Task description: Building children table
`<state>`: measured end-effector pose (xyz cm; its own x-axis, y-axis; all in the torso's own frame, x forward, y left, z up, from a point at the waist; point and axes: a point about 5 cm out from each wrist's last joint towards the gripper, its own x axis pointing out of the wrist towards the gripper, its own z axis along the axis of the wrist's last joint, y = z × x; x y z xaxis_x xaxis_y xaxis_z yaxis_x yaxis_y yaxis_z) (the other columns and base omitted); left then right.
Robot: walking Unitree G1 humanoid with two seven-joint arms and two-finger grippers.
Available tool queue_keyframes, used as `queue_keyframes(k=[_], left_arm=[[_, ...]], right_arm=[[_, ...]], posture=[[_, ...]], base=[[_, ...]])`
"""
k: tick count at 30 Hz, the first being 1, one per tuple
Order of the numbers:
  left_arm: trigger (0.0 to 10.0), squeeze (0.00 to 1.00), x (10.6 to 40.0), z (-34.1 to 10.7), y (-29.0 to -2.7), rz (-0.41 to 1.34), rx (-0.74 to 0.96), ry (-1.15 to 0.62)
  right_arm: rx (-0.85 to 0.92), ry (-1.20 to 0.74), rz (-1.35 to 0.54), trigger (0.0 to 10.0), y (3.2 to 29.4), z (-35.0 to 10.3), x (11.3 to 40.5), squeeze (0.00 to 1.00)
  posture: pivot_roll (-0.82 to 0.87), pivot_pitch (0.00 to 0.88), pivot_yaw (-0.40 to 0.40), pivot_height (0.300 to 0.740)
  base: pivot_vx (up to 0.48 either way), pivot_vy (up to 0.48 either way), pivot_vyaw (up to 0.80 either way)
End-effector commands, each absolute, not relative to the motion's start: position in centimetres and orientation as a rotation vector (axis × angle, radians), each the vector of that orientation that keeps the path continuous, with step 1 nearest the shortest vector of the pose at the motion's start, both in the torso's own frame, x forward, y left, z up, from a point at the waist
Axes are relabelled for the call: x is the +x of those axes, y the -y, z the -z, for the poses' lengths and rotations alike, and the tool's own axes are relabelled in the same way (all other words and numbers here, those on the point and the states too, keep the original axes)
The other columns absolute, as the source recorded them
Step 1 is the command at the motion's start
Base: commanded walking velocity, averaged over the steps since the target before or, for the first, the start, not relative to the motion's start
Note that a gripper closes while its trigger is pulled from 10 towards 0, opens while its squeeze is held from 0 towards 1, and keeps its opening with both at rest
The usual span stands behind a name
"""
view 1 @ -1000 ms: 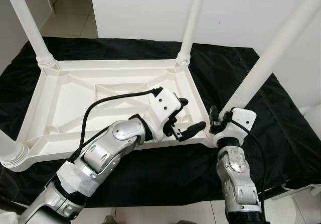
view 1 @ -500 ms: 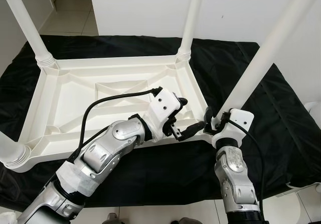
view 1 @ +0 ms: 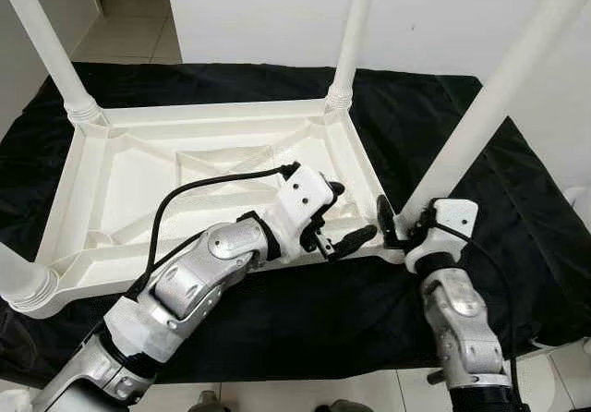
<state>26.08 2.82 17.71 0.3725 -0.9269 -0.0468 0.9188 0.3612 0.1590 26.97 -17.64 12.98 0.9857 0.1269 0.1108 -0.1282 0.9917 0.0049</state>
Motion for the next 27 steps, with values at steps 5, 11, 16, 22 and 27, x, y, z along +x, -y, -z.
queue_keyframes(k=[5, 11, 16, 22, 27], left_arm=[[10.0, 0.00, 25.5, -15.8, -2.7, 1.317, 0.213, -0.004], [10.0, 0.00, 25.7, -15.0, -2.6, 1.291, 0.226, -0.015], [10.0, 0.00, 25.5, -14.9, -2.5, 1.292, 0.228, -0.014], [10.0, 0.00, 25.6, -15.0, -2.4, 1.291, 0.224, -0.003], [10.0, 0.00, 25.6, -15.1, -2.3, 1.291, 0.223, 0.005]], right_arm=[[-0.046, 0.105, -0.259, 10.0, 18.3, -13.1, 27.4, 0.00], [-0.105, 0.086, -0.378, 10.0, 18.6, -13.1, 27.9, 0.00], [-0.147, 0.078, -0.428, 9.2, 18.9, -13.1, 28.4, 0.00], [-0.163, 0.047, -0.483, 1.8, 19.4, -13.1, 28.3, 0.00], [-0.159, 0.022, -0.482, 0.0, 19.9, -12.6, 28.1, 0.00]], posture=[[0.02, 0.015, -0.027, 0.740], [0.02, 0.011, -0.026, 0.740], [0.02, 0.010, -0.030, 0.740], [0.02, 0.004, -0.043, 0.740], [0.02, 0.001, -0.046, 0.740]], base=[[0.000, 0.000, 0.00], [0.000, 0.000, 0.00], [0.000, 0.000, 0.00], [0.000, 0.000, 0.00], [0.000, 0.000, 0.00]])
